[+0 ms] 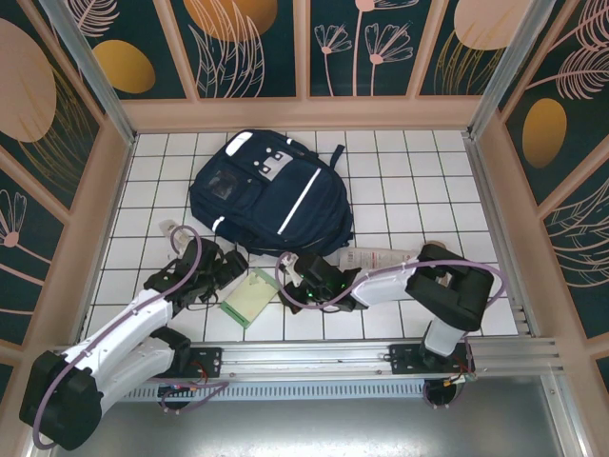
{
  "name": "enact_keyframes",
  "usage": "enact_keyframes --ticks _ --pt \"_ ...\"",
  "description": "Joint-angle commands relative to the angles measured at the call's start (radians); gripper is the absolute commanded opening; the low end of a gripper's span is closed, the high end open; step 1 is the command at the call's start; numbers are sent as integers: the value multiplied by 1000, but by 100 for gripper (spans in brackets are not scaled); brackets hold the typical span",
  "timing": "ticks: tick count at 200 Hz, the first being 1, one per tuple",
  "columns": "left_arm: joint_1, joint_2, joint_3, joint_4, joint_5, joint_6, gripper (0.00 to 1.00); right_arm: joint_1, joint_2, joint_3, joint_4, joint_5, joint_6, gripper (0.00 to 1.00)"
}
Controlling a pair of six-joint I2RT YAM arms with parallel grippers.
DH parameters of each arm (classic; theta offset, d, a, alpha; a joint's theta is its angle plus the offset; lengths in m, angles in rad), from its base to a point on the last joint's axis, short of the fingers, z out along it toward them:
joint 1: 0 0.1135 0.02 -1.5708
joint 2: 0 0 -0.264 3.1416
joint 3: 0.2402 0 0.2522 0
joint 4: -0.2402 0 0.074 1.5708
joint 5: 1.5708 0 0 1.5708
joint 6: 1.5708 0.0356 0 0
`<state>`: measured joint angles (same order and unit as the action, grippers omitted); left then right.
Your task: Pack the student bag
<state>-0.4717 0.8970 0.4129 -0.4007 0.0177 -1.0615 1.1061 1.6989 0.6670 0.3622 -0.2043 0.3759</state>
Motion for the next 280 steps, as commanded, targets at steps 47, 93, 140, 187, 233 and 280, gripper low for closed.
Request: enact_keyframes --ticks 47,93,140,187,233,280 --pt "-4 -17 -110 107 133 -19 91 -55 104 138 -8 68 3 0" --pt "-5 -42 -195 296 272 -109 89 -128 164 261 -19 33 -6 0" --pt "-9 -76 -220 348 304 -150 88 -163 173 301 -39 36 11 0" --pt "-10 -87 -147 149 210 -40 89 -100 49 179 -106 59 -11 0" --pt "-10 -115 -87 -49 134 70 90 -23 -11 77 -105 116 43 0" --pt "-10 -146 -170 53 269 39 88 -5 105 132 -46 91 80 0"
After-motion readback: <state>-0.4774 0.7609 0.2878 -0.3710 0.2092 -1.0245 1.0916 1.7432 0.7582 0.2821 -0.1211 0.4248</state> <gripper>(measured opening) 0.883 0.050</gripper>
